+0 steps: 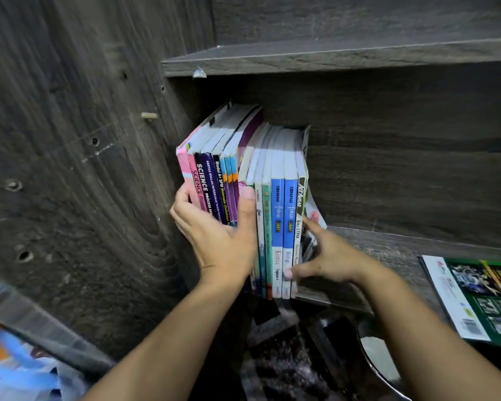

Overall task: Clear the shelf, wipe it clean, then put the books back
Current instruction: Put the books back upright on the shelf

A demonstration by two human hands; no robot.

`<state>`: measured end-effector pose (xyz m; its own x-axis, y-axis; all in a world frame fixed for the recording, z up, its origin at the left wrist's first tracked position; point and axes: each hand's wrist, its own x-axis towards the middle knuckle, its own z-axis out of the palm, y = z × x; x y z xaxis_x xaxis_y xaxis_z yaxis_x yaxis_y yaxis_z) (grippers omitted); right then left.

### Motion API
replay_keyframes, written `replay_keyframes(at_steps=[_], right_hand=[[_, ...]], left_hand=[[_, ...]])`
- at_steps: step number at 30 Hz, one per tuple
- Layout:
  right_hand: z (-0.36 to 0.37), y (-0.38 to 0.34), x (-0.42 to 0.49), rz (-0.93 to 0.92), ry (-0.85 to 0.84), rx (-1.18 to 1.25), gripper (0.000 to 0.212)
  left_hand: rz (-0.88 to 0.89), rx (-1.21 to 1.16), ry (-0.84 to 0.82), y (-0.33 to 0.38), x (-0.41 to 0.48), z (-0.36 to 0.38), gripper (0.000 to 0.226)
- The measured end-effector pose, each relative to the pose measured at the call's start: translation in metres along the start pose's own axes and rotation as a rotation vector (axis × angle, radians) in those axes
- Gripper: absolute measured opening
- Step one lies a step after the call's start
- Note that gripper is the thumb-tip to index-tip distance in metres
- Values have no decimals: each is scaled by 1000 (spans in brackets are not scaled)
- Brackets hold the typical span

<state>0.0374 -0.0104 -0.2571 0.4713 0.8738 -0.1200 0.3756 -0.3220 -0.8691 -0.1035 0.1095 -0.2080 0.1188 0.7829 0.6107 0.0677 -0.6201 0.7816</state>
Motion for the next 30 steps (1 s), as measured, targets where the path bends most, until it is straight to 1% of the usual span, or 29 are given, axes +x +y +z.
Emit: replay_keyframes(at_steps=[1,3,5,6,8,9,10,12,13,15,17,20,22,25,26,28,29,30], right_hand=[[-9,-15,-4,-35,34,-18,137],[-19,-51,-17,-180,178,-13,132],[-19,-78,-27,-331,320,-22,129],[-17,-86,-32,-375,366,-74,126],[-13,-93,-37,-372,421,-215,115],[-10,-94,-38,-350,433,-268,109],[-8,-95,-40,-349,450,-313,102],[-4,-94,-39,-394,516,-438,94],[-3,-95,-38,-403,541,-508,93],[-4,-98,-38,-376,549,-578,93],[-5,-100,-38,-355,531,-568,93],[-5,-99,-36,-354,529,-555,95],[-5,-100,-35,-341,523,-545,95],[-6,-102,-36,-329,508,-505,94],[-6,-103,-36,-328,504,-495,94],[-6,-104,-37,-325,492,-483,93],[-5,-105,-37,-322,487,-484,93],[-5,-105,-37,-321,486,-491,92]], left_hand=[[13,-8,9,2,2,-2,93],[80,12,-4,3,5,-8,86],[173,45,-47,1,11,-15,71],[216,71,-77,-1,16,-19,61],[264,120,-167,-3,28,-29,46],[280,153,-228,-4,34,-33,45],[300,200,-297,-4,38,-37,50],[334,318,-414,-3,45,-44,80],[343,375,-445,-1,47,-45,93],[346,477,-478,6,50,-49,108],[325,589,-490,17,51,-54,112],[317,811,-476,36,46,-58,107],[340,935,-464,46,42,-57,98],[280,1018,-488,57,35,-57,78],[280,1037,-470,60,32,-57,66],[320,1045,-378,65,28,-59,28],[285,1019,-364,68,28,-60,14],[238,984,-362,69,30,-61,12]])
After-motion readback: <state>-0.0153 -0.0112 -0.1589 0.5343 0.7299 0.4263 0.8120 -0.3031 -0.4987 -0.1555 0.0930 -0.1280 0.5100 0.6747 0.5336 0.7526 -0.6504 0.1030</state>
